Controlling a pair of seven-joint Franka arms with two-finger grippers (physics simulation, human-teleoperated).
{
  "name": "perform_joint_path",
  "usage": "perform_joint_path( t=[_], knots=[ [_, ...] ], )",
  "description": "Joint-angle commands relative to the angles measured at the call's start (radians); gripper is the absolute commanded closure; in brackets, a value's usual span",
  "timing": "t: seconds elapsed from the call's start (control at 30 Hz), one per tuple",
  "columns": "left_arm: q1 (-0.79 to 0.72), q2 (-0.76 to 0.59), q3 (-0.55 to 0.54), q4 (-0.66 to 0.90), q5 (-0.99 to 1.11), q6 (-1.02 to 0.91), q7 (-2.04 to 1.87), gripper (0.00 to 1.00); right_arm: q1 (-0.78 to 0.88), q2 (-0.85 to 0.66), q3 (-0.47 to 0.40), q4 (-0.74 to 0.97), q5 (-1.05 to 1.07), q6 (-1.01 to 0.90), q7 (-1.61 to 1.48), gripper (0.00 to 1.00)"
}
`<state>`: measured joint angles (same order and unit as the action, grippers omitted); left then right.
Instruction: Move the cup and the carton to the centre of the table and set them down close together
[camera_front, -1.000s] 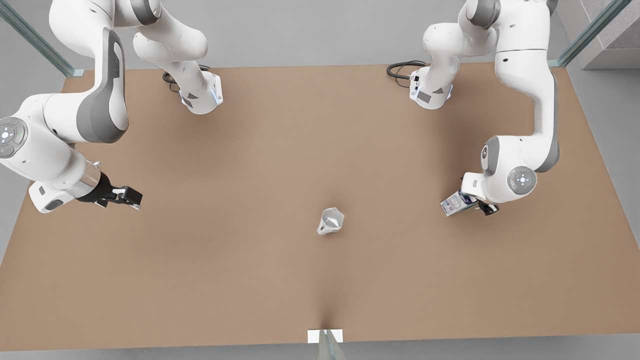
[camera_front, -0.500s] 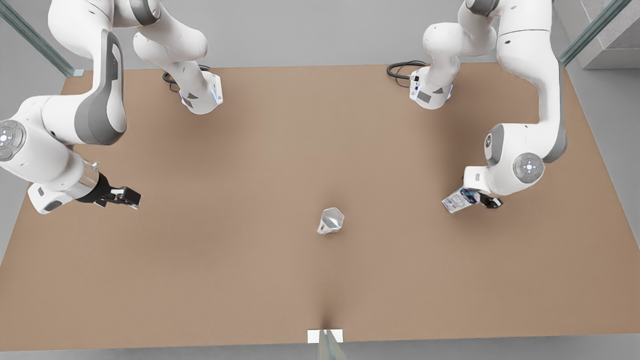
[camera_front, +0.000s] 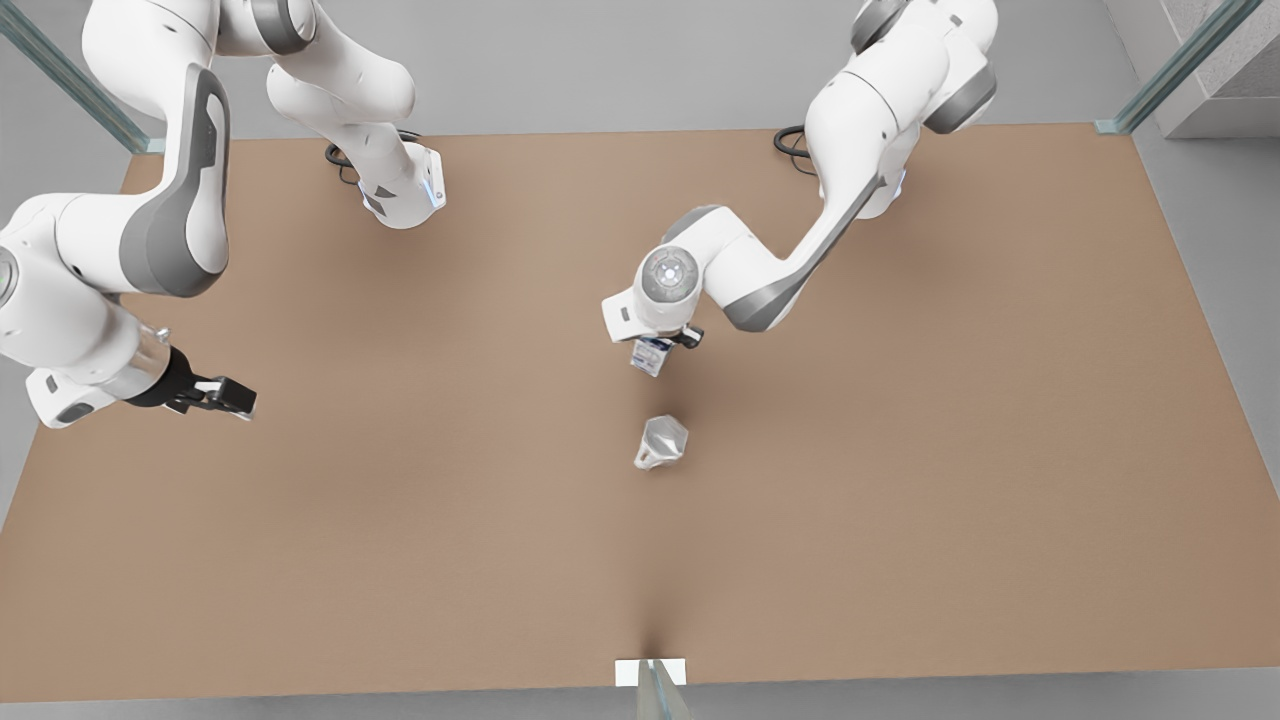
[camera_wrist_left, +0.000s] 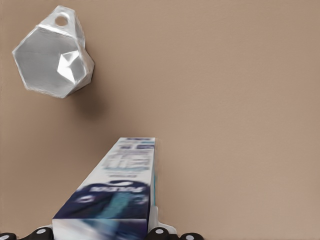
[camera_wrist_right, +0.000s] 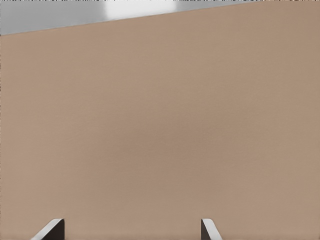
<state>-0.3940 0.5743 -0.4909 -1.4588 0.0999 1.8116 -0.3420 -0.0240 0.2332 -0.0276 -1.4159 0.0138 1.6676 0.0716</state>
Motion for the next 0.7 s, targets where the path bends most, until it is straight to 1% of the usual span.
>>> perform_joint_path(
  t=[0.0,0.03,0.27,0.3,0.33,0.37,0.4,0.43,0.47,0.5,0.53,0.57,0.63,0.67],
  knots=[
    [0.0,0.001,0.0,0.0,0.058,0.0,0.0,0.18,-0.002,0.0,0.0,0.0,0.0,0.0,-0.003,0.0],
    [0.0,0.001,0.002,0.002,0.095,-0.002,0.009,0.0,-0.002,-0.002,0.0,0.0,0.0,-0.002,-0.003,0.0],
    [0.0,-0.007,0.005,0.017,0.096,-0.011,-0.002,0.0,-0.002,-0.003,0.0,0.0,-0.002,-0.006,-0.004,0.0],
    [0.0,-0.007,0.005,0.047,0.095,-0.017,0.0,0.0,-0.004,-0.003,-0.002,0.002,-0.005,-0.006,-0.006,0.0],
    [0.004,-0.01,0.008,0.096,0.095,-0.069,0.009,0.0,0.001,-0.006,0.0,0.003,-0.005,-0.008,0.005,0.0],
    [0.015,-0.011,0.093,0.216,0.084,-0.191,0.02,0.0,-0.001,-0.006,0.0,0.003,-0.005,-0.008,0.001,0.0],
    [0.017,-0.014,0.24,0.297,0.083,-0.25,0.046,0.0,-0.002,-0.005,-0.002,0.003,-0.006,-0.008,-0.007,0.0],
    [0.053,-0.025,0.319,0.336,0.081,-0.267,0.129,0.0,-0.004,-0.006,-0.002,0.003,-0.008,-0.008,-0.006,0.0],
    [0.155,-0.056,0.33,0.337,0.083,-0.267,0.136,0.0,-0.004,-0.008,-0.002,0.003,-0.008,-0.012,-0.006,0.0],
    [0.224,-0.111,0.322,0.319,0.089,-0.264,0.14,0.0,-0.005,-0.008,-0.002,0.003,-0.008,-0.015,-0.007,0.0],
    [0.262,-0.231,0.322,0.2,0.089,-0.244,0.143,0.0,-0.004,-0.009,-0.002,0.003,-0.008,-0.015,-0.007,0.0],
    [0.262,-0.284,0.35,0.144,0.086,-0.207,0.141,0.0,-0.002,-0.009,-0.002,0.003,-0.006,-0.015,-0.003,0.0],
    [0.262,-0.327,0.368,0.077,0.083,-0.166,0.141,0.0,-0.004,-0.009,-0.002,0.003,-0.006,-0.02,-0.007,0.0],
    [0.262,-0.33,0.368,0.074,0.083,-0.166,0.143,0.0,-0.005,-0.015,-0.002,0.002,-0.006,-0.023,-0.007,0.0]
  ],
)
